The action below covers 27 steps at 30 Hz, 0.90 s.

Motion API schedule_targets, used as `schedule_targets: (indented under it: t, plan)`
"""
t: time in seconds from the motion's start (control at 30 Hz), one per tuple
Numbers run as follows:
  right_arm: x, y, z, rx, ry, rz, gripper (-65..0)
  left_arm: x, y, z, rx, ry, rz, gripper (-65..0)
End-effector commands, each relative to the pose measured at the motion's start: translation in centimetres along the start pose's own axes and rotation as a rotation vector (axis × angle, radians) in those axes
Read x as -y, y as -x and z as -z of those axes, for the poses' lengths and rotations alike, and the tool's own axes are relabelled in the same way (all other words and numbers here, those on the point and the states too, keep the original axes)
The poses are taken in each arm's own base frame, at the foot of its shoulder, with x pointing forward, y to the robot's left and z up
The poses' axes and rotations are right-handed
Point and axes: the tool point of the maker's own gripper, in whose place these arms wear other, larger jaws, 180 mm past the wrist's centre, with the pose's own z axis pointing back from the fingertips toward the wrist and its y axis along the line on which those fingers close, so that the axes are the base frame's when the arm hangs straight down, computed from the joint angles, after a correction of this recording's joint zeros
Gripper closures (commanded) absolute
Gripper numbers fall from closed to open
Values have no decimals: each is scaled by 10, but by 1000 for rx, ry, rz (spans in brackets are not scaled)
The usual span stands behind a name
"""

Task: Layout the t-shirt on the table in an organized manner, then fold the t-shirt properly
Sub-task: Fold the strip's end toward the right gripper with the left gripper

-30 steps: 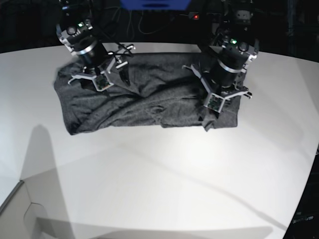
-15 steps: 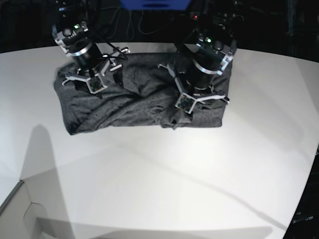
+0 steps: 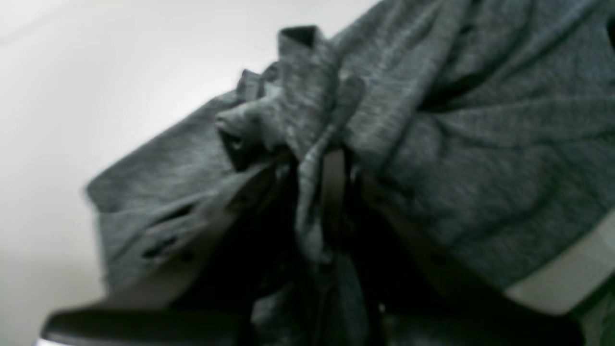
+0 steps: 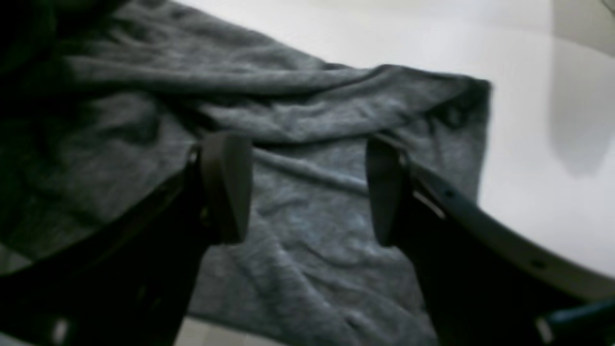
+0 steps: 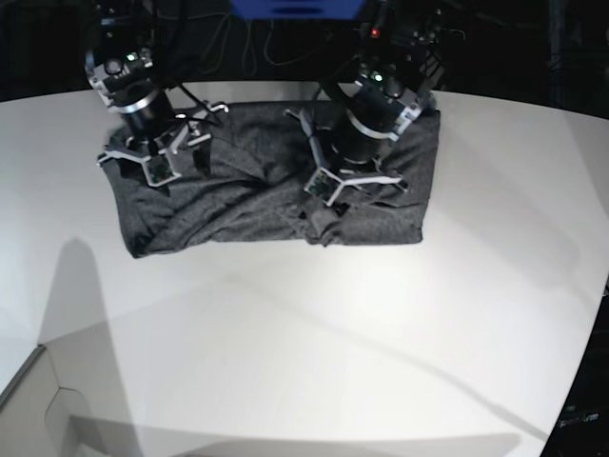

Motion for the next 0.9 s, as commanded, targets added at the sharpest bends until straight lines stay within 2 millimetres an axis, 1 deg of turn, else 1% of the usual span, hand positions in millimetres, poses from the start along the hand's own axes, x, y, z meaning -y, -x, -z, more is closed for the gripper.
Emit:
schedule_targets:
  t: [0.0,0.1,0.2,0.37,0.5,0.6,0.67,0.77,0.87]
  plan:
    - [2,-13,-2,47,4,-3,-377,0,-13,-1,49,3,6,0]
    - [2,-13,-2,47,4,-3,-377,7,-12,1,44,23,13,0]
    - [2,-13,-2,47,4,-3,-377,5,-16,2,52,20,18,0]
    - [2,-13,-2,47,4,-3,-377,7,-9,9,30,29,17,0]
    - [2,-13,-2,47,4,-3,-377,9,-9,10,30,34,13,0]
    - [2,-13,-2,47,4,-3,-377,22,-13,10,39,66,35,0]
    - [2,-12,-2,45,4,-3,-377,27,-15,10,43,78,40,0]
    - [2,-12,-2,44,4,-2,-377,28,-11,12,33,82,40,0]
    - [1,-11,-3,41,3,-3,-377,25,-15,15,39,77,47,0]
